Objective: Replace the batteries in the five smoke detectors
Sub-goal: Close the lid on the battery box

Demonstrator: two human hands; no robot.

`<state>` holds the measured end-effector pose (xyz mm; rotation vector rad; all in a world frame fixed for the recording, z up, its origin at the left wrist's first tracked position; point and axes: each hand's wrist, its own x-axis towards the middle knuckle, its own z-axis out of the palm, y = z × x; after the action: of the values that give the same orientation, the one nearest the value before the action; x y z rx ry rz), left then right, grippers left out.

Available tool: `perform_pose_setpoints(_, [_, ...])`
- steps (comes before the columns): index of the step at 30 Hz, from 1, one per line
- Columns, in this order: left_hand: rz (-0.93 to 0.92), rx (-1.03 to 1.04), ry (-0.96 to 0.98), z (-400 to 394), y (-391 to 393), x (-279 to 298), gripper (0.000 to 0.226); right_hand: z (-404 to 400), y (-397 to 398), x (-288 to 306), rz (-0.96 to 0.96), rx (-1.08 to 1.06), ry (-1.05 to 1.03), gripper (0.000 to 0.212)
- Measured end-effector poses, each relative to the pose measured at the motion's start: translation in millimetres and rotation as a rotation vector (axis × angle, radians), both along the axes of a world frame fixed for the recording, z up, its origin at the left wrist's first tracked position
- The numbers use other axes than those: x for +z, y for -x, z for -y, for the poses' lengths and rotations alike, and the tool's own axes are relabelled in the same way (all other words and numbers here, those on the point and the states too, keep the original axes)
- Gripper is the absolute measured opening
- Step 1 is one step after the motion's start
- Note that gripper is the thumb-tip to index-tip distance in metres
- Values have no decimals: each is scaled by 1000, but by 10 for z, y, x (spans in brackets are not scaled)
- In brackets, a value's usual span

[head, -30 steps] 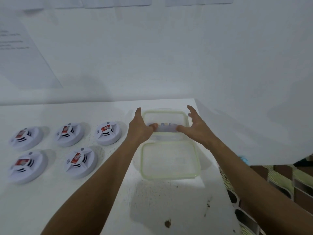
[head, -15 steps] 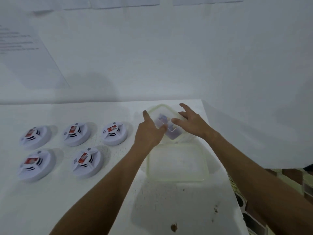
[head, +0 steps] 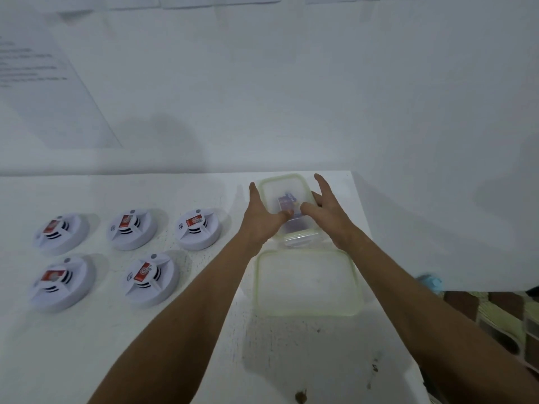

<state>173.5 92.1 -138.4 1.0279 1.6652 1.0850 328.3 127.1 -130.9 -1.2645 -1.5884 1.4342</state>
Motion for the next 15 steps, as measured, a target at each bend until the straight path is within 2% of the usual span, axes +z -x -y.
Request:
perform_pose_setpoints(5, [47, -19, 6, -45, 49, -104, 123, -34, -53, -15, -15, 49, 48, 82])
perform_pose_setpoints(9, [0, -56, 55, -109, 159, 21, 126, -71, -115, -13, 81, 131, 38, 94])
perform_pose_setpoints(12, [-172, -76, 20, -204, 247, 115, 108, -39, -146, -78, 129, 141, 4, 101])
perform_pose_setpoints(15, [-372, -188, -28, -261, 309, 167, 95, -8, -195, -115, 145, 148, -20, 103])
